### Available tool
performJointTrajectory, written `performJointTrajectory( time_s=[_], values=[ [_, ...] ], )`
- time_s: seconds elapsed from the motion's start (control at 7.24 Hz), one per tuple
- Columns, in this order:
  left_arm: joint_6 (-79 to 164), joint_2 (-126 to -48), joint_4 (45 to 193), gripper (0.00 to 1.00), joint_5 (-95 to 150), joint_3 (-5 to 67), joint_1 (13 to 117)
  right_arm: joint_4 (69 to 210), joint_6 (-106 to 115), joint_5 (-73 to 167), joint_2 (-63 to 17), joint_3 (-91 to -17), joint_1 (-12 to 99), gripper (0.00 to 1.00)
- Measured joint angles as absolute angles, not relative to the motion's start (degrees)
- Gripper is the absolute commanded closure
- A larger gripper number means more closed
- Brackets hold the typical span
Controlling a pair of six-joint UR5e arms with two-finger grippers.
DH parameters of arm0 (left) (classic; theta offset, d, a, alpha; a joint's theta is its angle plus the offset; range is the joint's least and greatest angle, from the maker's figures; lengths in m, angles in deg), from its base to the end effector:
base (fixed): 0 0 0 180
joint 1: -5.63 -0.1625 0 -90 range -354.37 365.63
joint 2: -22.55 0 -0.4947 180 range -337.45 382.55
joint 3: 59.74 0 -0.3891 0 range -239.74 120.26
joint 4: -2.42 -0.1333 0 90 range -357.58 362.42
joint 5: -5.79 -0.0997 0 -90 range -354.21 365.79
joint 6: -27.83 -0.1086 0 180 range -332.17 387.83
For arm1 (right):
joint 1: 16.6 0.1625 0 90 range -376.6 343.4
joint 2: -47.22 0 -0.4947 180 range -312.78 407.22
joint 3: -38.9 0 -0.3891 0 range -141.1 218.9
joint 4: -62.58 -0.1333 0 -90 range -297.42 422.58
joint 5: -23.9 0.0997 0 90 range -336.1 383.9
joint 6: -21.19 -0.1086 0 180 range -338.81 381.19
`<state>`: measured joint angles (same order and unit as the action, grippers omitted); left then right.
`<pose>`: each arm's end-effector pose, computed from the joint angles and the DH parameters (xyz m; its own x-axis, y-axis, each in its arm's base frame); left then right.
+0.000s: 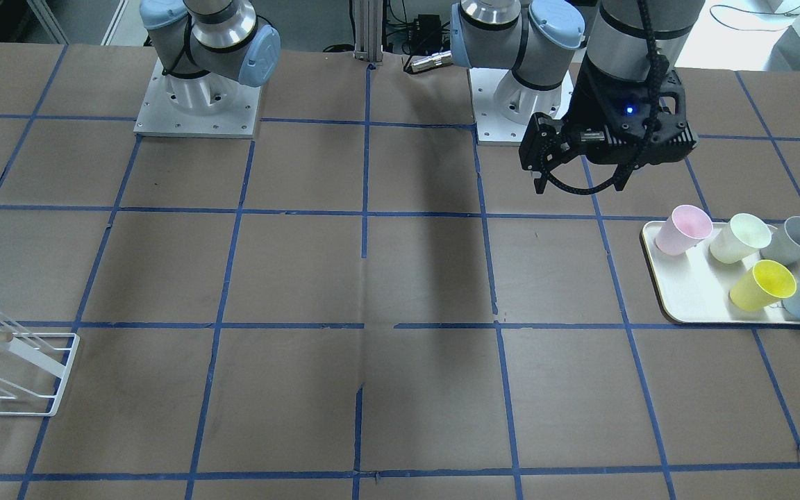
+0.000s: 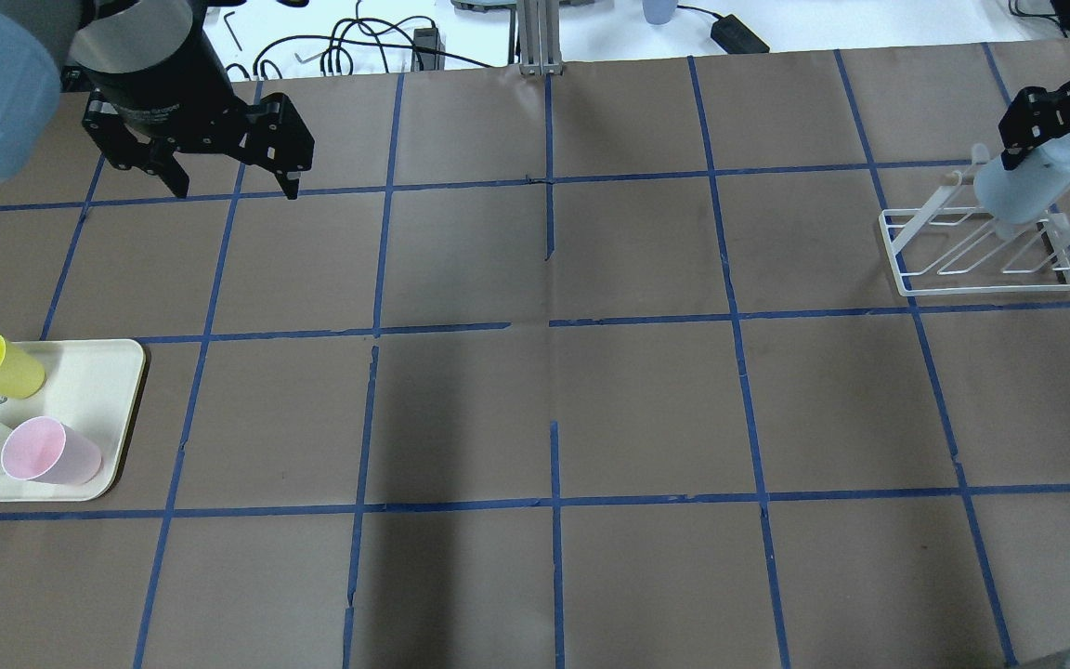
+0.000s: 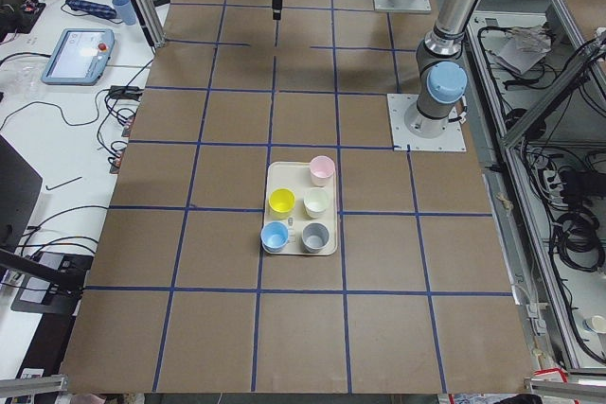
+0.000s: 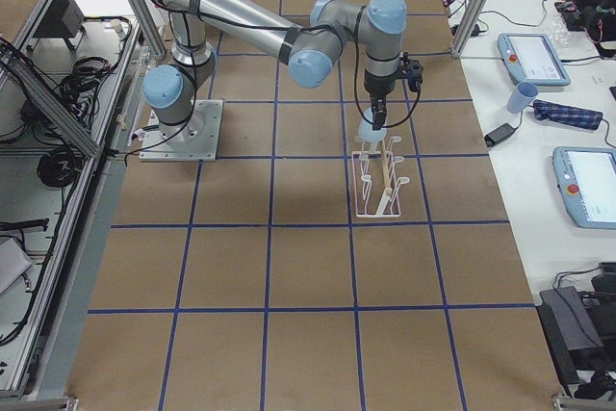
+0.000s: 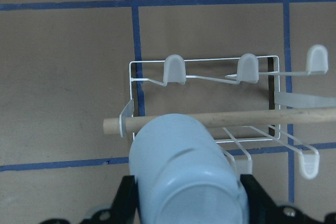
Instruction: Transfer IKEA cup to right arm and place on rack
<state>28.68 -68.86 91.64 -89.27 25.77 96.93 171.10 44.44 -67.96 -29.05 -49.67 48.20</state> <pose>-0.1352 -0.5045 0.5767 -0.9962 0.0019 -0.0870 0.0079 0.9976 -0.0686 -0.1416 -0.6058 0.4631 -0.9966 0.0388 0.0724 0.0325 0.9957 -0.0868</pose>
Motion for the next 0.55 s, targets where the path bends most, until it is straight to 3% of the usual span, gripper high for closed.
performJointTrajectory(
  time_s=[0.55],
  values=[
    [24.0, -66.8, 89.2, 0.0, -82.2, 29.0, 93.7, 171.1, 45.4, -68.3, -29.3, -51.9, 48.2, 0.76]
  ],
)
